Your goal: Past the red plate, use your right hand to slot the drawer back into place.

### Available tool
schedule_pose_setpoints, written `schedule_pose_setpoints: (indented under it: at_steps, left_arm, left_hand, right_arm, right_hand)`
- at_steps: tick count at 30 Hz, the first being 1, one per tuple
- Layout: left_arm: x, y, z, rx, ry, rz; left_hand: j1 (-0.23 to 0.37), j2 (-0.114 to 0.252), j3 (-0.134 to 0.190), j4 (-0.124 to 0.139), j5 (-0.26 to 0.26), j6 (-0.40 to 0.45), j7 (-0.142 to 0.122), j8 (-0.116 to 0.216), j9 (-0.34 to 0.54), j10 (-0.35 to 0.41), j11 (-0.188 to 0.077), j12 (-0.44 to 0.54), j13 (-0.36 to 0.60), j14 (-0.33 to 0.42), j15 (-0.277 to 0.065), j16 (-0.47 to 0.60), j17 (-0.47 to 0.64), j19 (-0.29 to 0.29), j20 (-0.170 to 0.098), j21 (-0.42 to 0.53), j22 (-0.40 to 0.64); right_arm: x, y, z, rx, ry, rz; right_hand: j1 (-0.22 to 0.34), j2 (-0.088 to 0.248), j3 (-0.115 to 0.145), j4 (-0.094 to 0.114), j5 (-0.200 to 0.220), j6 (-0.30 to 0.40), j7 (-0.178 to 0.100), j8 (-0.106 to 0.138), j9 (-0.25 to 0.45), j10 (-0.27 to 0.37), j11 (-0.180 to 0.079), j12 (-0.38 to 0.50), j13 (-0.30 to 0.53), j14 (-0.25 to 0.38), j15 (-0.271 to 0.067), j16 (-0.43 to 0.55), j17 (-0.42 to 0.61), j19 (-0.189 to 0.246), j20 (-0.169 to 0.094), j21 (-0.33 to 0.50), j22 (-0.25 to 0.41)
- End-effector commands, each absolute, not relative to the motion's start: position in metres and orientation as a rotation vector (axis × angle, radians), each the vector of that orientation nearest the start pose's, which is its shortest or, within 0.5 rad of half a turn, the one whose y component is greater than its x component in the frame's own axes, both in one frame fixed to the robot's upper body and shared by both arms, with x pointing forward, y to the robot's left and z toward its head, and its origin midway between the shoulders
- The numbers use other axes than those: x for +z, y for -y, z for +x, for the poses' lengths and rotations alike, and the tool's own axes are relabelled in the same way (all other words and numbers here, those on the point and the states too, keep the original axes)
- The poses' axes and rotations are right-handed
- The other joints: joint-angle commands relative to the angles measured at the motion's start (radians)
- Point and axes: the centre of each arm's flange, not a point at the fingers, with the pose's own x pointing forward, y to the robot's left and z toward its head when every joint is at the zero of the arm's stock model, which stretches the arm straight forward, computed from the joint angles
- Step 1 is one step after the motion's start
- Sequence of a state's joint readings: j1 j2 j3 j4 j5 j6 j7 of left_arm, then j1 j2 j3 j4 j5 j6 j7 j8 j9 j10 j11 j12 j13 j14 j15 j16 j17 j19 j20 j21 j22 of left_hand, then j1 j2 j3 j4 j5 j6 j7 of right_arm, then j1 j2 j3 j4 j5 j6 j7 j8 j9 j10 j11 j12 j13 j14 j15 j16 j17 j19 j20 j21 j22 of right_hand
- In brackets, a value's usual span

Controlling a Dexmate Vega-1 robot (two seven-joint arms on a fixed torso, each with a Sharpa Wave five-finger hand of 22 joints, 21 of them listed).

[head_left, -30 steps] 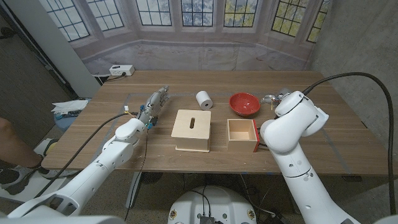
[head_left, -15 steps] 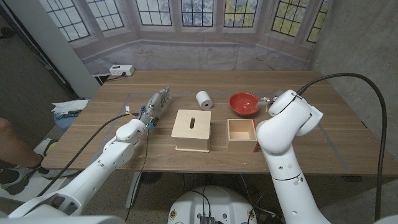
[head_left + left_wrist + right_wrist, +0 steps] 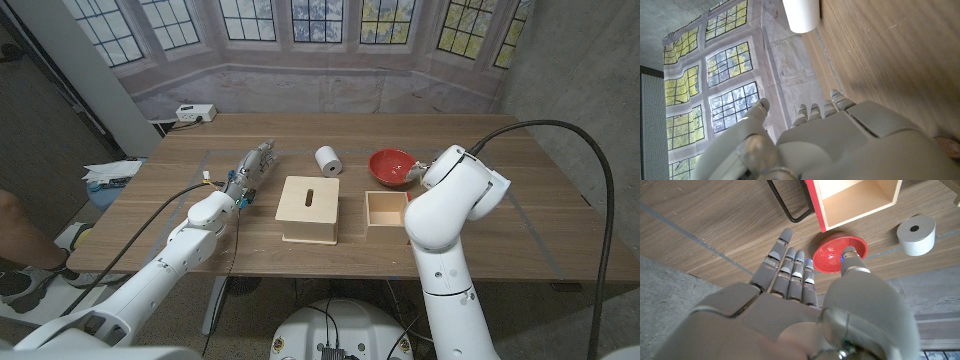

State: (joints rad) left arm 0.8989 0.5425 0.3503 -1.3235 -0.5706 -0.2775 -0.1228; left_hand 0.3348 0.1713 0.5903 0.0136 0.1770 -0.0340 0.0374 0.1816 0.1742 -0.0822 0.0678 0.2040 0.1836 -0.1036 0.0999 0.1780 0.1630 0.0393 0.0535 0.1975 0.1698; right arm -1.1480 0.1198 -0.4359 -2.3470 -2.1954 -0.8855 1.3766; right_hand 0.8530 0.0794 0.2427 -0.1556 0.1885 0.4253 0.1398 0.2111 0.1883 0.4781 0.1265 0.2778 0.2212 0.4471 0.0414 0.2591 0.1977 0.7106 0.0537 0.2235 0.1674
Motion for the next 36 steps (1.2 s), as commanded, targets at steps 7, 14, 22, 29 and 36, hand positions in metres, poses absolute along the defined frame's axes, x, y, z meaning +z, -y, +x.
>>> schedule_pose_setpoints:
  at_steps: [7,14,22,29,36]
  left_arm:
    - [-0.055,-0.285,0.635,-0.293,0.568,0.087]
    - [-0.055,-0.282,0.63,-0.295,0.581,0.078]
    - [-0.057,-0.276,0.62,-0.308,0.596,0.069]
    - [-0.061,-0.274,0.612,-0.303,0.6,0.057]
    - [-0.066,-0.274,0.604,-0.304,0.596,0.048]
  left_hand:
    - [0.015,-0.001,0.001,-0.009,-0.003,0.008,0.002,0.004,0.005,0.002,-0.006,0.001,0.005,0.006,0.002,-0.002,0.004,0.006,0.0,-0.003,0.003]
    - [0.016,-0.001,0.001,-0.011,-0.003,0.008,0.001,0.004,0.005,0.003,-0.006,0.001,0.005,0.005,0.002,-0.002,0.004,0.006,0.0,-0.003,0.003]
    - [0.018,-0.001,0.0,-0.015,-0.004,0.014,-0.002,0.006,0.005,0.007,-0.008,0.002,0.005,0.01,0.0,0.0,0.004,0.01,0.0,-0.002,0.003]
    - [0.02,-0.001,0.0,-0.018,-0.004,0.017,-0.003,0.006,0.005,0.011,-0.011,0.004,0.005,0.015,0.001,0.001,0.004,0.015,0.0,0.0,0.004]
    - [0.022,-0.001,0.0,-0.021,-0.004,0.019,-0.005,0.006,0.005,0.018,-0.01,0.006,0.005,0.019,0.0,0.002,0.004,0.018,0.001,0.001,0.004]
  right_arm:
    - [0.0,0.164,0.406,-0.282,-0.314,-0.999]
    - [-0.005,0.163,0.406,-0.293,-0.328,-1.015]
    - [-0.01,0.159,0.411,-0.286,-0.339,-1.027]
    - [-0.013,0.157,0.417,-0.277,-0.345,-1.036]
    - [-0.014,0.155,0.424,-0.267,-0.355,-1.041]
  right_hand:
    - [0.017,0.005,-0.004,-0.003,0.0,0.014,0.01,0.0,0.003,0.019,0.007,0.011,0.006,0.024,0.005,0.01,0.007,0.027,0.004,0.006,0.003]
    - [0.021,0.006,-0.005,-0.002,0.0,0.022,0.015,0.0,0.003,0.033,0.008,0.018,0.01,0.041,0.003,0.015,0.008,0.041,0.002,0.007,0.004]
    - [0.023,0.007,-0.007,0.0,-0.001,0.035,0.019,0.0,0.004,0.05,0.009,0.026,0.014,0.064,-0.001,0.023,0.011,0.056,0.0,0.008,0.004]
    - [0.03,0.011,-0.007,-0.001,-0.001,0.051,0.019,0.003,0.004,0.072,0.008,0.038,0.019,0.08,-0.008,0.028,0.013,0.071,-0.005,0.009,0.004]
    - [0.037,0.012,-0.007,-0.002,-0.001,0.062,0.016,0.003,0.005,0.083,0.004,0.046,0.024,0.095,-0.013,0.032,0.014,0.085,-0.009,0.01,0.004]
